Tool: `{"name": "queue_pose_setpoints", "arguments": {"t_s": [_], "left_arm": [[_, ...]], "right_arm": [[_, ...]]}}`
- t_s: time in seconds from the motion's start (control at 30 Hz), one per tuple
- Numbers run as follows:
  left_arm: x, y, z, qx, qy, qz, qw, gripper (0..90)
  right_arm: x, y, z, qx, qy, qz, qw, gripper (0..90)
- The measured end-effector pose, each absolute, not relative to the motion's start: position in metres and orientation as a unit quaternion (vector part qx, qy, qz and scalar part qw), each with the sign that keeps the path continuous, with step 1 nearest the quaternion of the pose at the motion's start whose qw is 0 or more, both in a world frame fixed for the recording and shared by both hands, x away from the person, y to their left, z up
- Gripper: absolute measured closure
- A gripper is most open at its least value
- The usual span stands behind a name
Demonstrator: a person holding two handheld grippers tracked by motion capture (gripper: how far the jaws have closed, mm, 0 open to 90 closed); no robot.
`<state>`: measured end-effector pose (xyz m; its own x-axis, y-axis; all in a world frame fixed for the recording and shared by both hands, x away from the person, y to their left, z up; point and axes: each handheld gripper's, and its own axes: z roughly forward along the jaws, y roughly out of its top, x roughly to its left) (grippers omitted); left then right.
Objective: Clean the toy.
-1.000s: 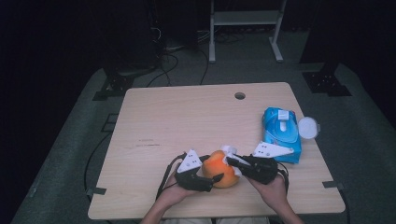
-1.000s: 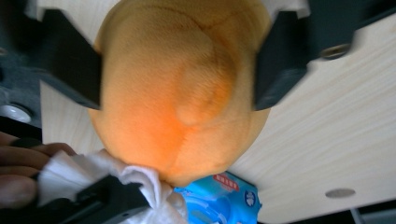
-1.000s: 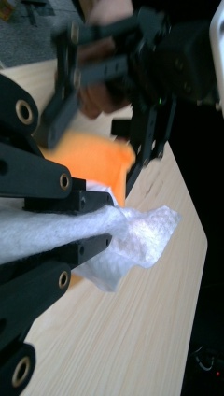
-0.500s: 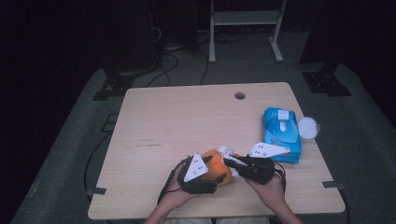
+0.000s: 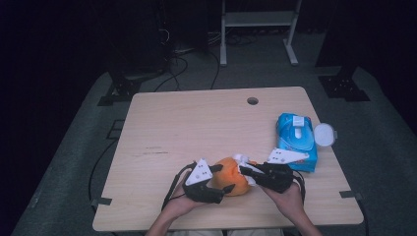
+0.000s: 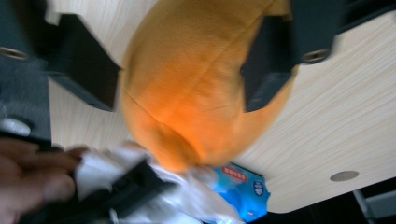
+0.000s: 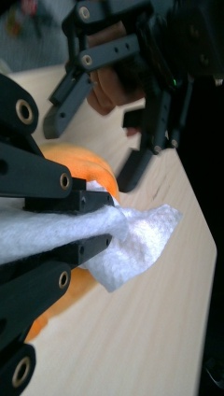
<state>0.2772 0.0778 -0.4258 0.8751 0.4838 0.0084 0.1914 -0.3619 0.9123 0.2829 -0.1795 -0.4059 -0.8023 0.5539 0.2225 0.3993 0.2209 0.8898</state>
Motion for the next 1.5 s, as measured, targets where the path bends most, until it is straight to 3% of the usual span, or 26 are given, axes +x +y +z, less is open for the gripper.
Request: {"name": "queue_pose_setpoints", "arguments": {"t_s": [0.07, 0.1, 0.2, 0.23, 0.4, 0.47, 0.57, 0.63, 0.77, 0.87, 1.03, 1.1, 1.27, 1.5], "left_arm": [[0.278, 0.073, -0.432, 0.822, 0.203, 0.143, 0.513, 10.6], [0.277, 0.072, -0.435, 0.825, 0.199, 0.147, 0.509, 12.7], [0.273, 0.071, -0.431, 0.822, 0.195, 0.182, 0.503, 37.2], [0.272, 0.070, -0.428, 0.816, 0.198, 0.198, 0.505, 41.5], [0.268, 0.067, -0.425, 0.808, 0.218, 0.282, 0.470, 40.4], [0.268, 0.065, -0.428, 0.817, 0.215, 0.252, 0.472, 37.3], [0.270, 0.069, -0.427, 0.832, 0.203, 0.162, 0.490, 28.3], [0.276, 0.082, -0.420, 0.810, 0.216, 0.112, 0.533, 28.4], [0.285, 0.093, -0.421, 0.782, 0.272, 0.139, 0.543, 24.8], [0.288, 0.093, -0.431, 0.784, 0.293, 0.137, 0.529, 28.4], [0.280, 0.087, -0.429, 0.835, 0.233, 0.074, 0.493, 33.2], [0.276, 0.088, -0.421, 0.840, 0.213, 0.072, 0.494, 32.8], [0.283, 0.085, -0.411, 0.813, 0.218, 0.098, 0.531, 20.9], [0.294, 0.072, -0.438, 0.828, 0.231, 0.100, 0.501, 20.6]], "right_arm": [[0.278, -0.173, -0.404, 0.286, 0.785, 0.546, 0.060, 80.3], [0.275, -0.166, -0.403, 0.272, 0.791, 0.544, 0.063, 80.2], [0.280, -0.169, -0.404, 0.280, 0.791, 0.540, 0.071, 80.3], [0.283, -0.174, -0.406, 0.293, 0.782, 0.545, 0.070, 80.3], [0.281, -0.176, -0.401, 0.305, 0.770, 0.553, 0.091, 80.2], [0.282, -0.172, -0.403, 0.302, 0.772, 0.553, 0.083, 80.1], [0.290, -0.171, -0.416, 0.312, 0.781, 0.537, 0.070, 80.1], [0.294, -0.176, -0.426, 0.325, 0.783, 0.526, 0.066, 80.1], [0.292, -0.179, -0.424, 0.319, 0.794, 0.514, 0.062, 80.1], [0.290, -0.178, -0.420, 0.314, 0.798, 0.511, 0.061, 80.0], [0.292, -0.180, -0.416, 0.325, 0.786, 0.522, 0.065, 79.9], [0.295, -0.181, -0.420, 0.328, 0.790, 0.515, 0.056, 79.9], [0.292, -0.175, -0.430, 0.314, 0.806, 0.502, 0.012, 80.0], [0.288, -0.190, -0.427, 0.299, 0.817, 0.492, 0.008, 79.9]]}}
